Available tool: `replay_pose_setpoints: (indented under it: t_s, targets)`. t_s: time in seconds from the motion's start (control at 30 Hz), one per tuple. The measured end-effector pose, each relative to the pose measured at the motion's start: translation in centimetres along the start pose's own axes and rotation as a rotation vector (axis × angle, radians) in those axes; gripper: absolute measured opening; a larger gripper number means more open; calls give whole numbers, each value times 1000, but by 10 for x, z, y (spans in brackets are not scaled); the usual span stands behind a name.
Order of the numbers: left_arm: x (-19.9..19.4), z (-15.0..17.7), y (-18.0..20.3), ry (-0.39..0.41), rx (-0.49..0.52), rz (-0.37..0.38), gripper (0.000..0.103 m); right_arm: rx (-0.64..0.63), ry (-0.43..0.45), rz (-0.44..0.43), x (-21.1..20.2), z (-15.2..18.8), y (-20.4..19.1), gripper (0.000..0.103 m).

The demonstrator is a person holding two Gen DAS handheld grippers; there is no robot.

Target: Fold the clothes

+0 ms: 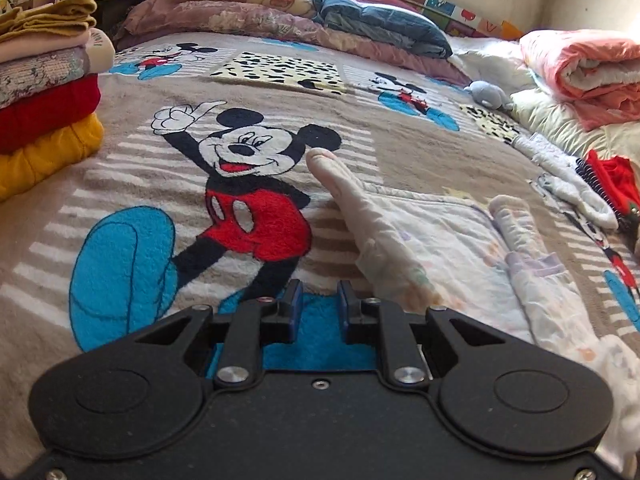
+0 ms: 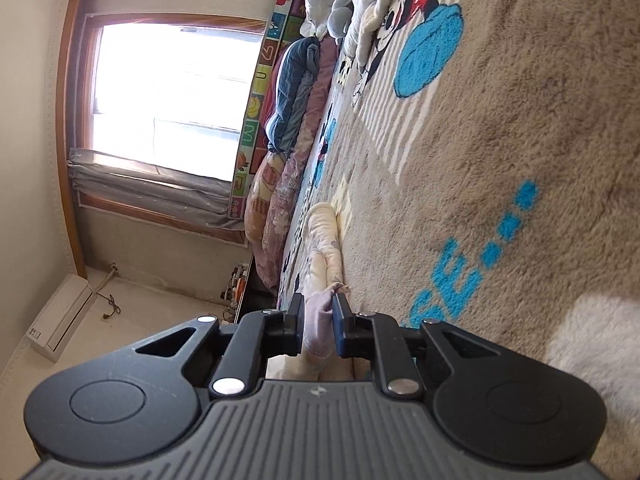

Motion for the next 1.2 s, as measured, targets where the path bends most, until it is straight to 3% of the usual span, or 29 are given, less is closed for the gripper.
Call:
replay_pose_setpoints:
  t_s: [0.07, 0.13, 0.23, 0.3, 0.37, 0.43, 0.5, 0.53, 0.6, 0.8, 0.93, 1.2]
  targets:
    - [9, -3, 0, -10, 26, -10, 15, 36, -12, -9, -3, 6, 0, 67]
    - [14, -3, -2, -20, 21, -12, 15, 25, -50, -59, 0, 14, -11, 85]
    - [16, -2, -6, -22, -12, -1, 15, -27, -102, -51, 13, 23, -21, 89]
    - [15, -3, -10, -15, -44, 13, 15, -27, -106, -32, 21, 27, -19, 87]
    - [17, -6, -15, -14, -81, 16, 15, -32, -98, -23, 31, 28, -19, 74]
    - [20, -9, -17, -14, -103, 20, 15, -39, -87, -16, 40, 29, -19, 67]
    - [20, -14, -12, -14, -95, 25, 15, -46, -76, -16, 46, 28, -17, 48]
    - [19, -17, -8, -7, -80, 39, 15, -57, -70, -7, 47, 27, -15, 29]
    - [16, -23, 6, 11, -23, 64, 15, -58, -50, -6, 45, 23, -13, 20]
    - [24, -29, 54, 0, 252, 81, 15, -42, -31, -91, 22, 9, -28, 15]
    - [36, -23, 78, -39, 412, 86, 15, -13, -31, -97, 11, 4, -25, 15]
    - [40, -31, 82, -68, 417, 67, 14, 32, -53, -13, 16, 5, -5, 16]
Point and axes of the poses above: each gripper's, at about its wrist camera, not at the fingertips, and x roughly the way its jaws point, y to its right, z to its underside, the point moved 3 cm from there along x, roughly the way its jaws point, and after that the axes turned 1 degree about y, right-handed, at the moved point
